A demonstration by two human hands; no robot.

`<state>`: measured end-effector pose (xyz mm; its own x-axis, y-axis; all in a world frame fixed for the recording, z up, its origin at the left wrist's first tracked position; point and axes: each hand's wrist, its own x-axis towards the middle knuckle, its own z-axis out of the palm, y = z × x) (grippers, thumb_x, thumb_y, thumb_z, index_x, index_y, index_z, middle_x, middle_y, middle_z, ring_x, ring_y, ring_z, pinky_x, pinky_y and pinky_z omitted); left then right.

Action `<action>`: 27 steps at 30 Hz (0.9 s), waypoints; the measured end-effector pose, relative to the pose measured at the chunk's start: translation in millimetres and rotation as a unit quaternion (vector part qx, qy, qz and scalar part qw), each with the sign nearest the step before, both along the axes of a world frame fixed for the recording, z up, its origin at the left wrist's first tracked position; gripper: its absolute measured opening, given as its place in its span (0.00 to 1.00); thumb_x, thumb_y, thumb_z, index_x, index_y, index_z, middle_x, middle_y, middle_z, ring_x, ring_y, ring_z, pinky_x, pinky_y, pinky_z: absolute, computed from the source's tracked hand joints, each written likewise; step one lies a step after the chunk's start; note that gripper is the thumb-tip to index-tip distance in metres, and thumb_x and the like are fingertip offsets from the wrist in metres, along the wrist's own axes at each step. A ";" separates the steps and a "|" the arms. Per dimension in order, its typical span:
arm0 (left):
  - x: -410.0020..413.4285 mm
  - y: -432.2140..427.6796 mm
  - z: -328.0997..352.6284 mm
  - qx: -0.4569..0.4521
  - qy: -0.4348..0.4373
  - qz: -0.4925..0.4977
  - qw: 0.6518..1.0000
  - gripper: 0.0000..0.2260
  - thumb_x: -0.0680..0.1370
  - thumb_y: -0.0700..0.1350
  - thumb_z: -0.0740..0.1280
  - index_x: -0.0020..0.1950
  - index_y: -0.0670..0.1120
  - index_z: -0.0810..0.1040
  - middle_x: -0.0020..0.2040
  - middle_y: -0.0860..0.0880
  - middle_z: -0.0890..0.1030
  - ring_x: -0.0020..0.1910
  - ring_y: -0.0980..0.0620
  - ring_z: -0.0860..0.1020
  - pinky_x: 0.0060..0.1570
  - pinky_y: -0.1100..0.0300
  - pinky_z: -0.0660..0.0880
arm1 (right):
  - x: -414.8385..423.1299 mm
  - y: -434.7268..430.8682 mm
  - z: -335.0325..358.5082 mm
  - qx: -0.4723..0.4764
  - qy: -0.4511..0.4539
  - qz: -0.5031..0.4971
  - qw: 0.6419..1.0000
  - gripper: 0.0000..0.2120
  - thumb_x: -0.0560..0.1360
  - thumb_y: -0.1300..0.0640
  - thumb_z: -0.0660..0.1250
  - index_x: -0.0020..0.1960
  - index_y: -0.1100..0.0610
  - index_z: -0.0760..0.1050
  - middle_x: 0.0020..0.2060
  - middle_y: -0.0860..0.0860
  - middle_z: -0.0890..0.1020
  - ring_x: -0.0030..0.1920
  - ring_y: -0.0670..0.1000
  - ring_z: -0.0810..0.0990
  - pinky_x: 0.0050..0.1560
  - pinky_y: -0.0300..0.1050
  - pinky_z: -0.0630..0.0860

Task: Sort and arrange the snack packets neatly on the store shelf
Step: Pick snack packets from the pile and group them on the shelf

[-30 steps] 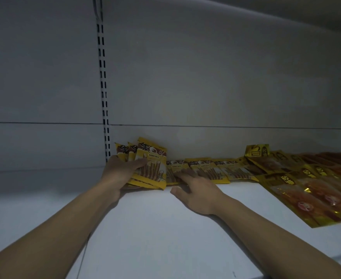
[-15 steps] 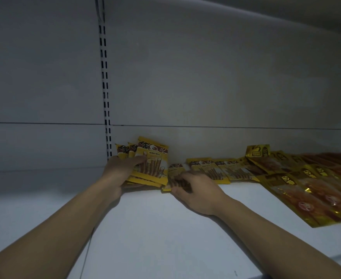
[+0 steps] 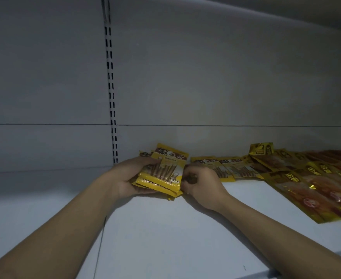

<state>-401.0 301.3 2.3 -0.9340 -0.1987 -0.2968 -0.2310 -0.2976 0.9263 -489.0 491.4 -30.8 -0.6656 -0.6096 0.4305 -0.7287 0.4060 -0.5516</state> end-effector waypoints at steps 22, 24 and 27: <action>-16.2 69.6 -29.1 -0.041 0.142 0.042 0.988 0.12 0.77 0.47 0.73 0.59 0.45 0.81 0.50 0.44 0.86 0.47 0.42 0.85 0.48 0.37 0.81 | -105.7 90.4 9.4 0.077 0.085 -0.409 0.905 0.13 0.80 0.57 0.59 0.54 0.60 0.81 0.57 0.61 0.81 0.58 0.63 0.76 0.52 0.51 0.68; -16.9 68.0 -30.7 -0.047 0.139 0.037 0.988 0.12 0.77 0.48 0.73 0.58 0.46 0.81 0.49 0.44 0.86 0.47 0.42 0.85 0.47 0.37 0.81 | -97.0 83.8 5.1 0.108 0.119 -0.390 0.907 0.14 0.80 0.53 0.59 0.58 0.56 0.80 0.61 0.58 0.79 0.63 0.62 0.73 0.61 0.55 0.66; -18.3 63.9 -29.7 -0.050 0.142 0.030 0.988 0.11 0.77 0.49 0.72 0.57 0.47 0.82 0.49 0.45 0.86 0.46 0.42 0.85 0.47 0.38 0.81 | -89.7 78.2 -0.1 0.187 0.118 -0.320 0.921 0.16 0.80 0.47 0.57 0.57 0.51 0.80 0.59 0.54 0.80 0.63 0.60 0.74 0.62 0.54 0.66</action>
<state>-419.3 365.2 -27.4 -0.9622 -0.2723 -0.0002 0.0583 -0.2067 0.9767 -578.7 569.6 -30.9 -0.8548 -0.2606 0.4488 -0.3564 0.9234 -0.1426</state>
